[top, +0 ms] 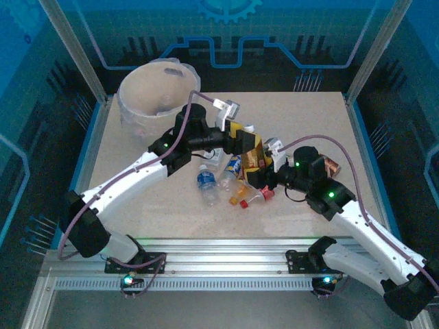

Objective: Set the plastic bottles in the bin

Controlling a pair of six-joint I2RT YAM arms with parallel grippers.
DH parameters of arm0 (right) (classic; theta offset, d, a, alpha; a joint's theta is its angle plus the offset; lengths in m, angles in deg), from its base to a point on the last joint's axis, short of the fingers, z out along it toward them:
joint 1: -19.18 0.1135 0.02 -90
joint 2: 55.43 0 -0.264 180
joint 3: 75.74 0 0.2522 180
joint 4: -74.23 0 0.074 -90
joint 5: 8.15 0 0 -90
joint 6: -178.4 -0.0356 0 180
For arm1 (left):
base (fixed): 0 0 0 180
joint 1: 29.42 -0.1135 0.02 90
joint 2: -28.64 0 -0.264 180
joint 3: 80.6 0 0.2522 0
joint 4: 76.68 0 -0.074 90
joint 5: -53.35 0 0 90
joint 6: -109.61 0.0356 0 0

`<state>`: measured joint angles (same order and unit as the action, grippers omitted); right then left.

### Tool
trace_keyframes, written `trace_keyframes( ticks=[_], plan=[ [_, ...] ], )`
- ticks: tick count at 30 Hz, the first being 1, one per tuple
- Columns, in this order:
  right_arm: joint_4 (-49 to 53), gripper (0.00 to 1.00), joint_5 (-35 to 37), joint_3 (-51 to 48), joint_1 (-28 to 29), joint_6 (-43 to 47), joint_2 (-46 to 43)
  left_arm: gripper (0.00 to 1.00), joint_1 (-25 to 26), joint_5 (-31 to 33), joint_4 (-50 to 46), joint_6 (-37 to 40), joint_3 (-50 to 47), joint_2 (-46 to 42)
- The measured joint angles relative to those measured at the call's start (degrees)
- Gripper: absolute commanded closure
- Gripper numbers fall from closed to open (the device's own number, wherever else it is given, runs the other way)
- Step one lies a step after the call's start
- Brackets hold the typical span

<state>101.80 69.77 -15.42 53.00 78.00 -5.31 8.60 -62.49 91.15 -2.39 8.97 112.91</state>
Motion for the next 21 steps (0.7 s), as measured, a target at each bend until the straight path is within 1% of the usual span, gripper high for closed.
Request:
trace_keyframes(
  ticks=[3, 4, 6, 9, 11, 12, 13, 16, 21],
  plan=[
    [0.0, 0.53, 0.0, 0.0, 0.0, 0.2, 0.1, 0.38, 0.0, -0.2, -0.3, 0.7, 0.3, 0.2],
    [0.0, 0.53, 0.0, 0.0, 0.0, 0.3, 0.2, 0.42, 0.0, -0.2, -0.4, 0.9, 0.4, 0.2],
    [-0.1, 0.52, 0.0, 0.0, 0.1, 0.4, 0.3, 0.53, 0.0, -0.2, -0.5, 0.9, 0.5, 0.2],
    [0.0, 0.49, 0.3, 0.0, 0.3, 0.4, 0.6, 0.72, -0.1, 0.1, -0.1, 1.0, 0.6, 0.2],
    [-0.1, 0.42, 0.7, 0.1, 0.3, 0.8, 0.7, 0.83, -0.2, 0.2, 0.1, 0.7, 0.7, 0.2],
    [-0.1, 0.35, 0.7, 0.1, 0.3, 0.8, 0.7, 0.89, -0.1, 0.3, 0.3, 0.4, 0.7, 0.2],
    [-0.1, 0.25, 0.9, 0.1, 0.4, 0.9, 0.8, 0.93, -0.1, 0.3, 0.4, 0.6, 0.7, 0.2],
    [0.1, 0.0, 1.5, 0.3, 0.7, 0.8, 0.9, 0.99, 0.0, 0.5, 0.4, 0.6, 0.7, 0.2],
    [0.6, 0.0, 3.5, 1.2, 0.7, 0.7, 0.9, 1.0, 0.1, 3.1, 0.3, 2.6, 0.6, 0.1]
  ],
)
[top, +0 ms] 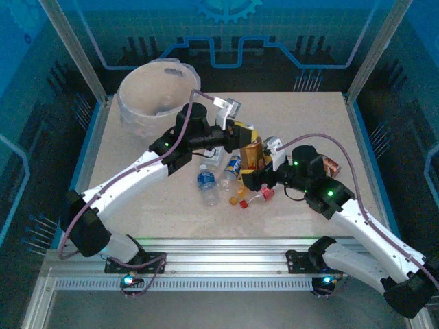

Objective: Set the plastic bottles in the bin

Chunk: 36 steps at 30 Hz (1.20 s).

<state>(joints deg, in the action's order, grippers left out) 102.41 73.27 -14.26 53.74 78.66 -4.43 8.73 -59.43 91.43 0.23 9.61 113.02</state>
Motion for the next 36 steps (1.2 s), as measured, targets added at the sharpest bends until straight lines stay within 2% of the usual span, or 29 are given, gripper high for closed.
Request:
trace_keyframes(
  ticks=[7, 18, 23, 29, 36],
  plan=[
    [3.9, 0.0, 3.8, 0.7, 0.0, -1.2, -1.7, 1.0, -3.2, 5.6, -2.8, 5.0, 0.7, -3.1],
    [11.2, 0.0, 12.9, 3.8, 0.0, -4.0, -3.5, 1.0, -18.2, 12.5, -4.2, 10.5, 10.2, -7.5],
    [14.5, 0.0, 18.6, 4.2, 0.0, -6.6, -3.4, 1.0, -21.9, 16.7, -4.0, 15.0, 15.5, -7.6],
    [20.7, 0.0, 27.8, 6.4, -0.6, -12.1, -2.1, 1.0, -26.9, 21.9, -4.4, 20.6, 23.0, -4.2],
    [28.9, 0.0, 32.2, 7.4, -8.4, -18.8, -1.5, 1.0, -32.0, 24.6, -8.2, 23.1, 30.1, 4.3]
  ],
)
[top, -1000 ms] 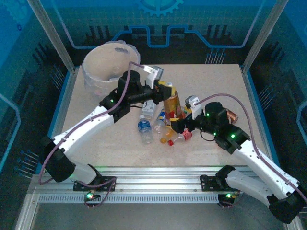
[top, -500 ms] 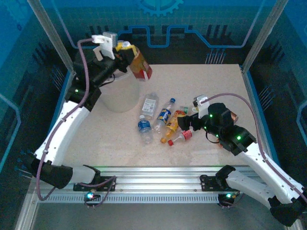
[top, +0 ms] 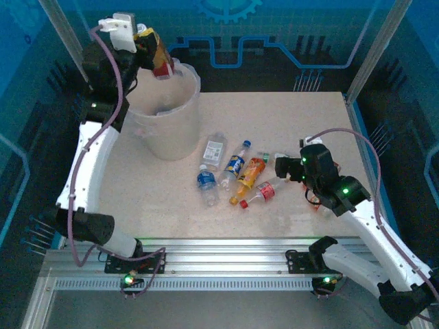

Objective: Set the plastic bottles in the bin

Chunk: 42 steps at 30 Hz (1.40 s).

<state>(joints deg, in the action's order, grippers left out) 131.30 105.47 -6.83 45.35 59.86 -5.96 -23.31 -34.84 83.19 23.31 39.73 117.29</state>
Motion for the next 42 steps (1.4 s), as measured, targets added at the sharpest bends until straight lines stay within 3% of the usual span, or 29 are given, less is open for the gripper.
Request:
trace_keyframes(
  ticks=[12, 21, 29, 35, 42],
  plan=[
    [9.5, 0.0, -3.8, -1.4, -23.9, -3.6, -2.4, 1.0, -3.4, -0.1, -11.1, 1.4, 1.4, 9.5],
    [7.7, 0.0, -15.1, -10.7, -38.9, -2.4, -1.4, 1.0, -4.8, -4.0, -19.3, 1.4, 8.2, 17.5],
    [3.3, 0.0, -23.7, -13.7, -48.2, 0.2, 0.5, 0.98, -4.9, -8.7, -24.1, 2.3, 10.0, 23.1],
    [-0.4, 0.0, -27.6, -15.3, -51.4, 1.9, 2.8, 0.79, -4.9, -11.8, -25.1, 2.2, 10.0, 25.2],
    [-4.9, 0.0, -31.0, -16.6, -52.1, 3.8, 7.5, 0.45, -4.9, -12.3, -25.7, 1.8, 10.0, 25.6]
  ],
)
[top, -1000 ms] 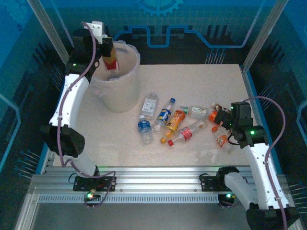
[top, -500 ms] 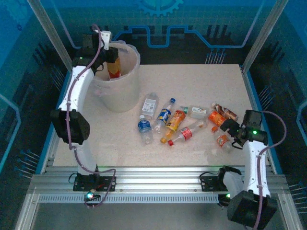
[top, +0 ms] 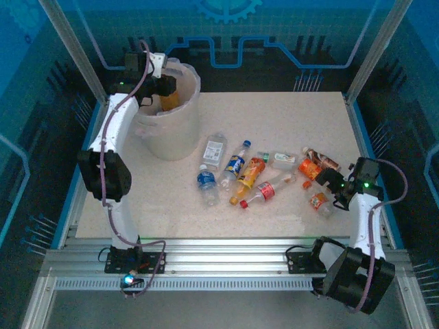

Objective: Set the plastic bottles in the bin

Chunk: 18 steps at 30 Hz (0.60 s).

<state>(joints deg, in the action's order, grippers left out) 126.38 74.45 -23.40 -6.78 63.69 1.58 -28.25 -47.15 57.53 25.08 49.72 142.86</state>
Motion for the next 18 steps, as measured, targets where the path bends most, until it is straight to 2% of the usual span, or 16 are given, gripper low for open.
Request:
trace_keyframes(
  ticks=[3, 5, 18],
  plan=[
    [-1.4, 0.0, -0.7, 0.0, 0.0, 0.5, 1.5, 0.31, 0.0, -0.2, -0.4, -0.8, 0.1, 0.0],
    [-2.1, 0.0, -0.8, 0.0, 0.0, 0.7, 2.4, 0.26, 0.0, -0.3, -0.7, -1.0, 0.3, 0.0],
    [-3.4, 0.0, -0.3, -0.3, 0.0, 0.8, 6.2, 0.04, 0.0, -0.3, -1.9, -2.8, 1.1, -1.8]
  ],
)
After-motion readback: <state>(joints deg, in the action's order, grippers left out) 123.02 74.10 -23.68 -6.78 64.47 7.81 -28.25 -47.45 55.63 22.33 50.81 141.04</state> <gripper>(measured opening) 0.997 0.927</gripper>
